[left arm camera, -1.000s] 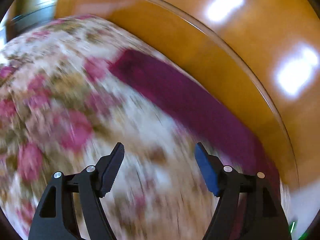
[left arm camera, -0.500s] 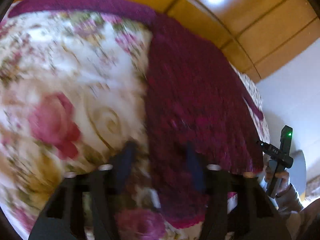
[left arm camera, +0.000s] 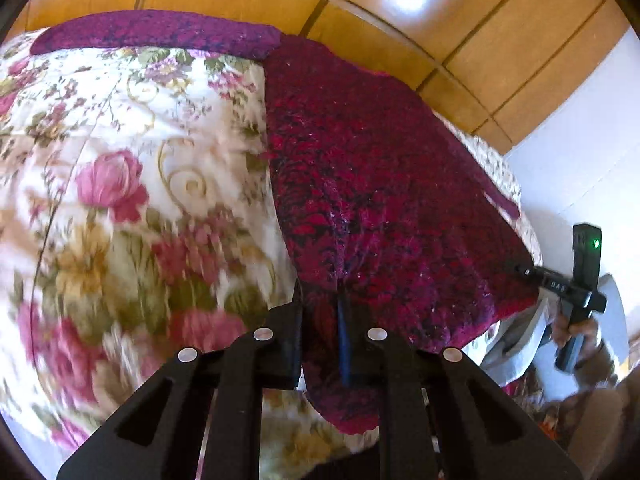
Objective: Fold small clothes
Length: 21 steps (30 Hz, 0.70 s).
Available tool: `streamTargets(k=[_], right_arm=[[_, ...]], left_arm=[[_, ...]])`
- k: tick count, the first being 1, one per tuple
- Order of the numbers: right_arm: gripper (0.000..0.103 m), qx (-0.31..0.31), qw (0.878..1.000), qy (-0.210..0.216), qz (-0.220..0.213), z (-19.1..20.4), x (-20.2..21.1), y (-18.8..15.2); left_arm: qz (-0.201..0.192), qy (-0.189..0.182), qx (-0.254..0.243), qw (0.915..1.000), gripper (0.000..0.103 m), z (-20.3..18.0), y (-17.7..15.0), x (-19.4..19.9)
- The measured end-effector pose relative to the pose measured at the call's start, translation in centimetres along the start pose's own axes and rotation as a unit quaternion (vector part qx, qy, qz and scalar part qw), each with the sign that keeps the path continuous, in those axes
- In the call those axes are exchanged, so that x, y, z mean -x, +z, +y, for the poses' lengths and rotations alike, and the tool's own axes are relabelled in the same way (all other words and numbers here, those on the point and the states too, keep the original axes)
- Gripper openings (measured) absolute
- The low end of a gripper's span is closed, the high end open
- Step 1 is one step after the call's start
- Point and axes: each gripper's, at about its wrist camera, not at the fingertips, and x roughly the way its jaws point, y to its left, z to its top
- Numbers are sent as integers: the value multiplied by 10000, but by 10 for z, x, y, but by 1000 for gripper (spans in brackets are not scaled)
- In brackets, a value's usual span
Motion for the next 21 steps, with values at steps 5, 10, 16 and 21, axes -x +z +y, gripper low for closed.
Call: streamTargets(k=[5,10,16,21], right_arm=[[18,-391,9989,62,259,-27,-9,-13],[73,-745,9968,175,234,-42,-2,-7],[87,-2265,9708,168,-777,-122,31,14],[68,-3720,9177,47,-1391,-205,31,28]], left_arm=[[336,75,64,9994,14,-2,-10,-8],[310,60,-119,9994,31,-3,14,2],[-434,413,412,9974,51,12,56,13],[-738,757,493,9932,51,-3,86,-10]])
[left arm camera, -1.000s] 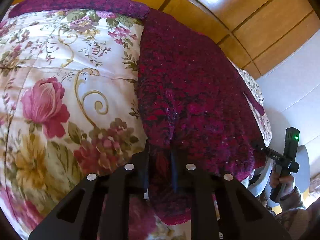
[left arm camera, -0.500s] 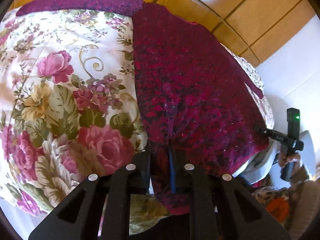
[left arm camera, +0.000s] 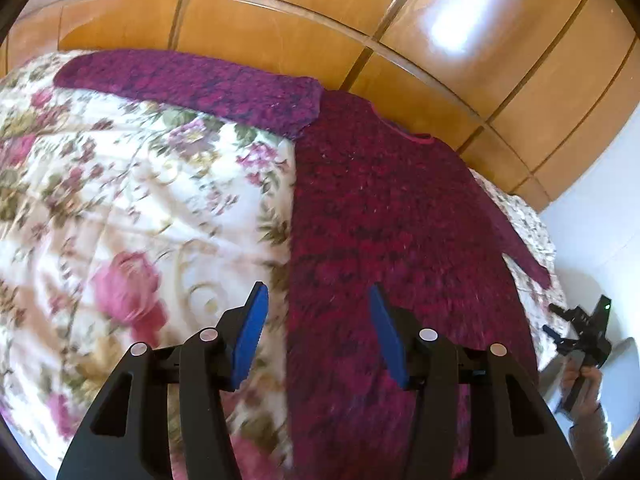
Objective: Fold small clothes
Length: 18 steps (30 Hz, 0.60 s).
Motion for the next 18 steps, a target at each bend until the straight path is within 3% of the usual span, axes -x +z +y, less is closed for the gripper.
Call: streamTargets(k=[1,6,9,12,15,18], right_arm=[[61,-284,9995,34,-118,-8,-4,12],[60,-1945,9786,148,-660,-66,-29,80],[59,-2263,9705,-169,-816,-80,-44,106],[58,-2373,9671,-229,-887,-91,-51,131],[9,-2122,9731,-639,-630,-92,-69,153],[8,-1553,9800,-1063,-640,-76,-79,159]], left_arm=[[27,80,-64,9999,51,-9,1,-11],[258,339,-453,9981,51,-29,-9,-39],[347,551,-616,9960,51,-32,-15,-49],[428,595,-671,9951,51,-27,-16,-59],[438,631,-755,9942,51,-27,-18,-63],[442,622,-753,9942,51,-27,-17,-65]])
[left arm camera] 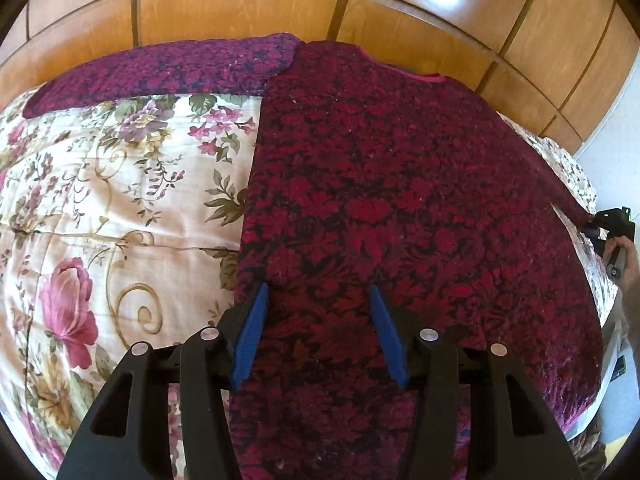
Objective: Fold small clothes
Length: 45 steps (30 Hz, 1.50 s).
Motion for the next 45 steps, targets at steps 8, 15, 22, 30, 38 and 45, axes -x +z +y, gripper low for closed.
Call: streamTargets(k=[8,15,22,30,38,45], right_arm=[[8,412,9978,-81,-522,49,12,8],[8,2608,9571,1144,-538,215,48,-62],[7,4170,8875,1930,361,349,23,-209],[23,5288,8123,2032,1390,406,-25,-351],[81,4764,8408,2328,1087,347,12,-323],[83,3875,8964,1959,891,245,36,-257]], left_arm=[[10,-163,166,9997,57,3,0,2],[-47,-431,407,9982,61,2,4,11],[-292,-720,641,9949,61,11,5,33],[-483,-943,922,9901,61,27,24,43],[-617,-1040,948,9881,61,28,69,33],[-575,-985,752,9906,61,11,141,-9]])
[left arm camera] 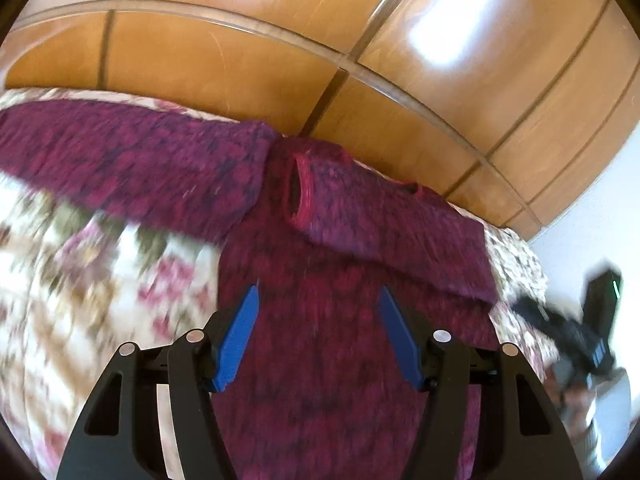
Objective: Fold small clothes
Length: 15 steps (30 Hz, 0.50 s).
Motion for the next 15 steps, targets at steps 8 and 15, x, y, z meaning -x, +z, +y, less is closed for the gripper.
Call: streamTargets(k=[8,15], right_arm=[[83,-635,9969,-294,-362,-51,27,7],[74,-252,9992,-127,-269,-28,-19,37]], left_arm=[[331,81,374,9987,52,-9,51,-73],[271,276,251,9989,9,-13,46,-77]])
